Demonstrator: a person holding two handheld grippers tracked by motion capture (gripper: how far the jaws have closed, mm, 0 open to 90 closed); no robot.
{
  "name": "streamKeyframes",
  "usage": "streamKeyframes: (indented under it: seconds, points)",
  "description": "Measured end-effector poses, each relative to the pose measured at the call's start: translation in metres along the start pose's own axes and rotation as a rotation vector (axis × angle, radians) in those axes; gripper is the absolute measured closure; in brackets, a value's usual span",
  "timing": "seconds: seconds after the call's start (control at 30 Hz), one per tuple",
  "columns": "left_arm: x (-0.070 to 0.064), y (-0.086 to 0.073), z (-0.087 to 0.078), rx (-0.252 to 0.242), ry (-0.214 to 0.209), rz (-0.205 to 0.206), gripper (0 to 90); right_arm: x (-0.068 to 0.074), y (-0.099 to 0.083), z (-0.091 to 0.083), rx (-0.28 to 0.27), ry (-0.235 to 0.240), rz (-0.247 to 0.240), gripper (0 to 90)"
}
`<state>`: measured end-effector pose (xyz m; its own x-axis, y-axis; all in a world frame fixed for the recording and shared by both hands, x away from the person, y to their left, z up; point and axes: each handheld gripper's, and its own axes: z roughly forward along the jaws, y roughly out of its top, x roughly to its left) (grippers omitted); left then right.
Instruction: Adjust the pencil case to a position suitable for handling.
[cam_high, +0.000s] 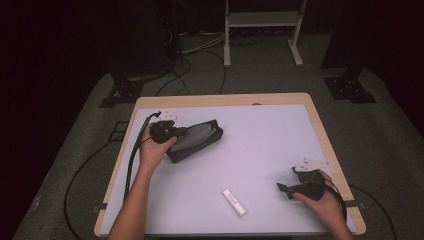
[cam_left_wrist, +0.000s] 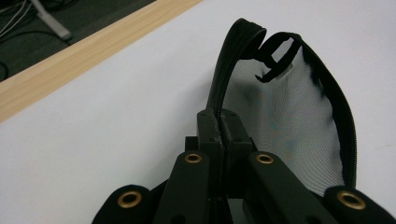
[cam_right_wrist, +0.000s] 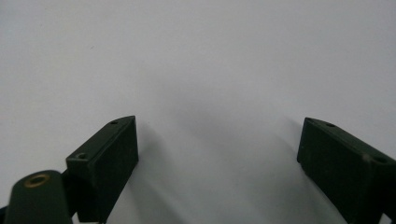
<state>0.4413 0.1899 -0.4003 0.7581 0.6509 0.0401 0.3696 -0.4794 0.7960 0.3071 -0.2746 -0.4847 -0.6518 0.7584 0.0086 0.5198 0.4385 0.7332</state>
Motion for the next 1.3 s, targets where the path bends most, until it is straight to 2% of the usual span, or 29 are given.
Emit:
streamKeyframes:
  seconds: [0.07, 0.23, 0.4, 0.63, 0.77, 1.3]
  points:
    - [-0.003, 0.002, -0.002, -0.003, -0.011, 0.014, 88.7, 0.000, 0.000, 0.000, 0.000, 0.000, 0.000, 11.6]
    - [-0.010, 0.005, -0.004, -0.030, -0.052, 0.017, 88.7, 0.000, 0.000, 0.000, 0.000, -0.001, 0.001, 11.6]
    - [-0.019, 0.009, -0.007, -0.031, -0.094, 0.038, 88.8, 0.000, 0.000, 0.000, 0.000, -0.001, 0.000, 11.6]
    - [-0.028, 0.010, -0.011, -0.028, -0.118, 0.060, 88.7, 0.000, 0.000, 0.000, -0.002, 0.000, 0.002, 11.6]
    - [-0.032, 0.013, -0.013, -0.047, -0.160, 0.067, 88.7, 0.000, 0.000, 0.000, 0.000, -0.001, 0.001, 11.6]
    - [-0.051, 0.016, -0.008, -0.025, -0.262, 0.128, 88.7, 0.000, 0.000, 0.000, -0.001, 0.000, 0.002, 11.6]
